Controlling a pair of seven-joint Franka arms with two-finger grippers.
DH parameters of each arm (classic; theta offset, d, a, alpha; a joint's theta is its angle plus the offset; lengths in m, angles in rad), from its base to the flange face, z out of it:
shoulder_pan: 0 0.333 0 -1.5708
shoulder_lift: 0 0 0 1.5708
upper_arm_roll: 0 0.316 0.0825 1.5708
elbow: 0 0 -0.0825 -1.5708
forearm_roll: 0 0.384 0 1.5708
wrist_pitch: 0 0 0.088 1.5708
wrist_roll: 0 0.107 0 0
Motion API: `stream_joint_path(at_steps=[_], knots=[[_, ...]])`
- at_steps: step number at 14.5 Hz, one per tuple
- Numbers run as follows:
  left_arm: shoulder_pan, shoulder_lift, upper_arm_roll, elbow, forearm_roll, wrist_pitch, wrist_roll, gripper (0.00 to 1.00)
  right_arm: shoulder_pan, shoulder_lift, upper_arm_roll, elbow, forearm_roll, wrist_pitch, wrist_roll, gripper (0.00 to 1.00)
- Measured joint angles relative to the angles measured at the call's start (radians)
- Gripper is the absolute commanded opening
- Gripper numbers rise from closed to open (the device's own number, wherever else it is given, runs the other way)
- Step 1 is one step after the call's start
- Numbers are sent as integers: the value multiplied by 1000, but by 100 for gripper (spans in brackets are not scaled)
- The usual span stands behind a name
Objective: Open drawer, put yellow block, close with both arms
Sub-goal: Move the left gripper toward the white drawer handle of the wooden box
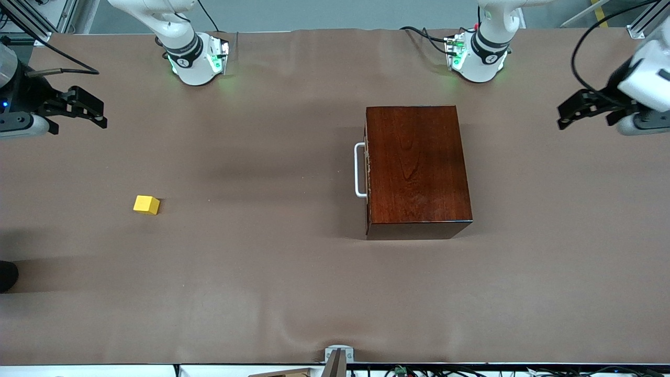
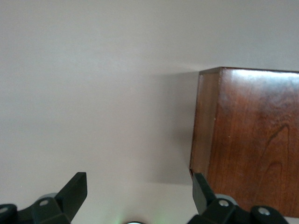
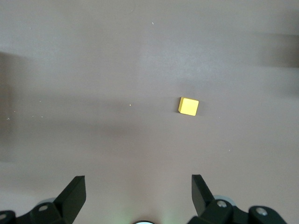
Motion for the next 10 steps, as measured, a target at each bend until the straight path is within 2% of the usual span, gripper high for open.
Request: stream_joint_path(at_steps=[7, 10], knots=[[4, 7, -6, 26, 0, 1, -2, 100, -1, 1, 0, -1, 0, 1, 0, 100], [-13, 32, -41, 46, 0, 1, -2, 100, -4, 2, -1, -1, 0, 1, 0, 100]])
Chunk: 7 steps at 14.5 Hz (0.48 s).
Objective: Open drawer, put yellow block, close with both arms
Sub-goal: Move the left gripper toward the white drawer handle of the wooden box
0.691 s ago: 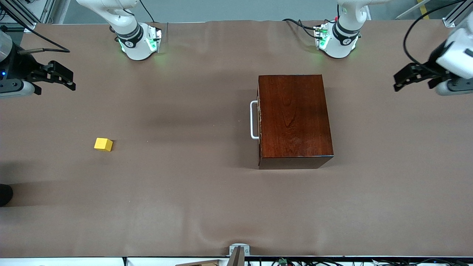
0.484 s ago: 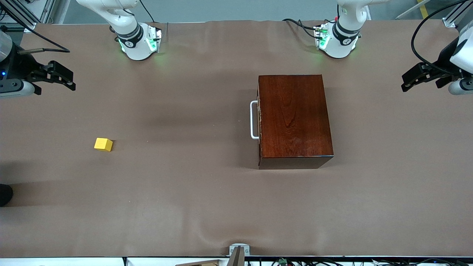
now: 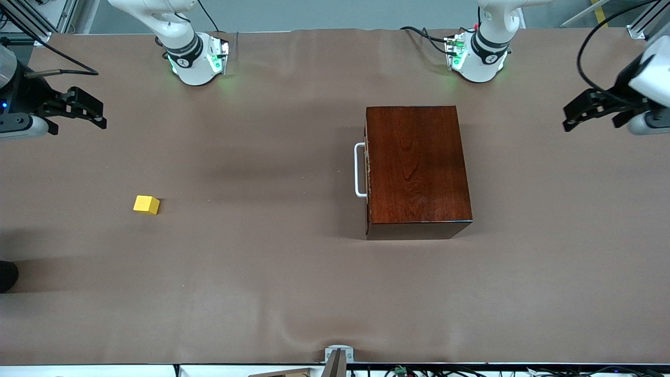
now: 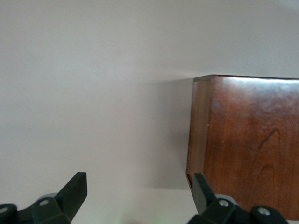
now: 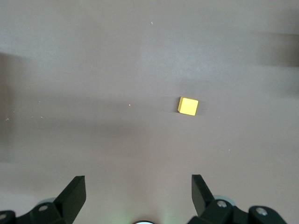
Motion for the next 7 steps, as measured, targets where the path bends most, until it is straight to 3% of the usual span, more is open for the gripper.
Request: stream_joint_path(at_steps=[4, 7], knots=[[-90, 53, -63, 16, 0, 2, -13, 100, -2, 1, 0, 0, 0, 0, 0, 100], [-212, 122, -70, 53, 0, 8, -111, 100, -3, 2, 0, 0, 0, 0, 0, 100]])
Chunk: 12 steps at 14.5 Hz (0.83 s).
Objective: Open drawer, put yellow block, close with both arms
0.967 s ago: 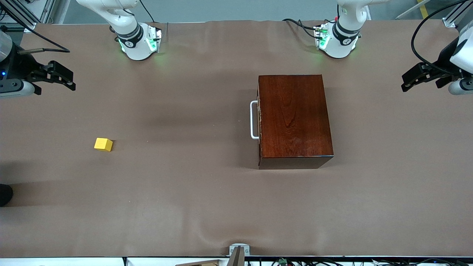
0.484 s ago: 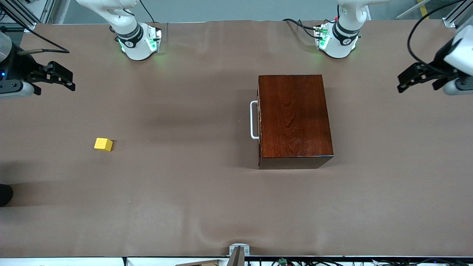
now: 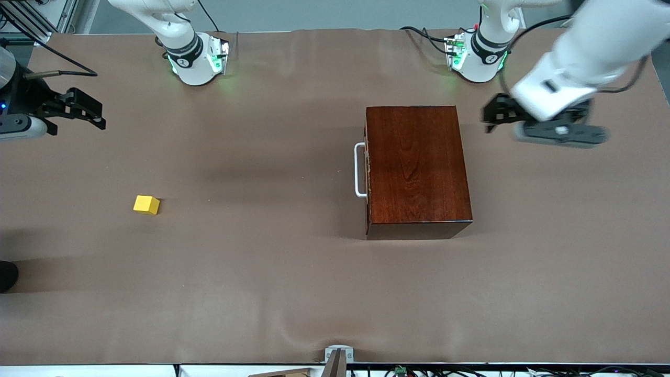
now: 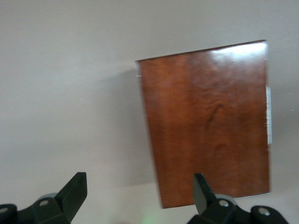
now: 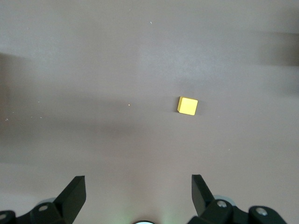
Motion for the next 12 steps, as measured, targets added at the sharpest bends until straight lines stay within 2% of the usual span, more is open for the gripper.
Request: stream_joint_path(at_steps=[3, 7, 10, 12], knots=[[-163, 81, -3, 23, 13, 44, -198, 100, -4, 0, -1, 0, 1, 0, 0, 100], [-388, 251, 6, 129, 140, 72, -417, 100, -18, 1, -2, 0, 1, 0, 0, 100], [-494, 371, 20, 177, 208, 143, -550, 100, -20, 1, -2, 0, 2, 0, 0, 100], [-559, 425, 54, 189, 246, 176, -586, 100, -20, 1, -1, 0, 2, 0, 0, 100]])
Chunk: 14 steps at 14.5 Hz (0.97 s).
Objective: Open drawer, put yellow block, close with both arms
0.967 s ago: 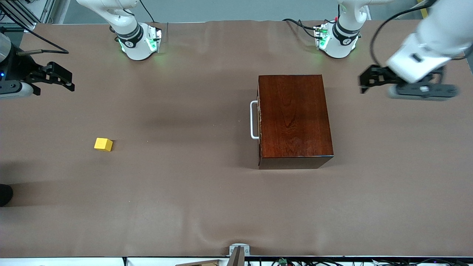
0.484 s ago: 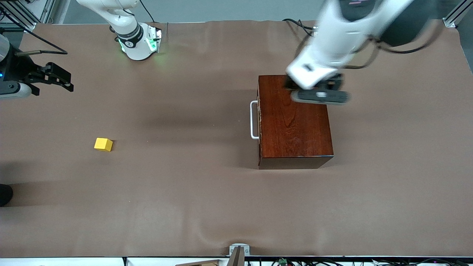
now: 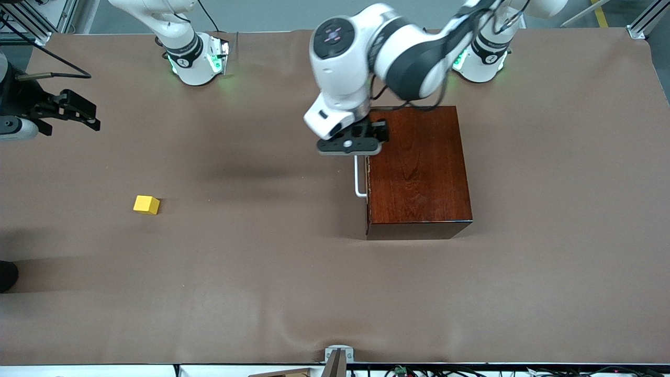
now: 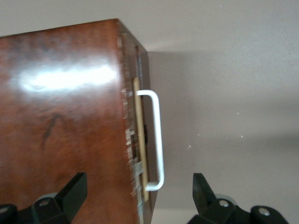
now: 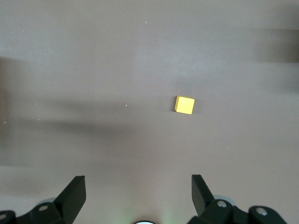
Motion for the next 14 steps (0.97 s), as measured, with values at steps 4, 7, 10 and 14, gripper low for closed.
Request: stream_joint_path(at_steps=[4, 7, 10, 14], knots=[[-187, 90, 183, 10, 13, 30, -33, 100, -4, 3, 0, 0, 0, 0, 0, 100], [-318, 156, 304, 14, 14, 59, -59, 100, -7, 7, 0, 0, -2, 2, 0, 100], [-333, 190, 317, 19, 16, 82, -63, 100, -8, 11, 0, 0, -2, 15, 0, 100], [-332, 234, 324, 19, 30, 84, -53, 100, -9, 17, 0, 0, -2, 16, 0, 100]])
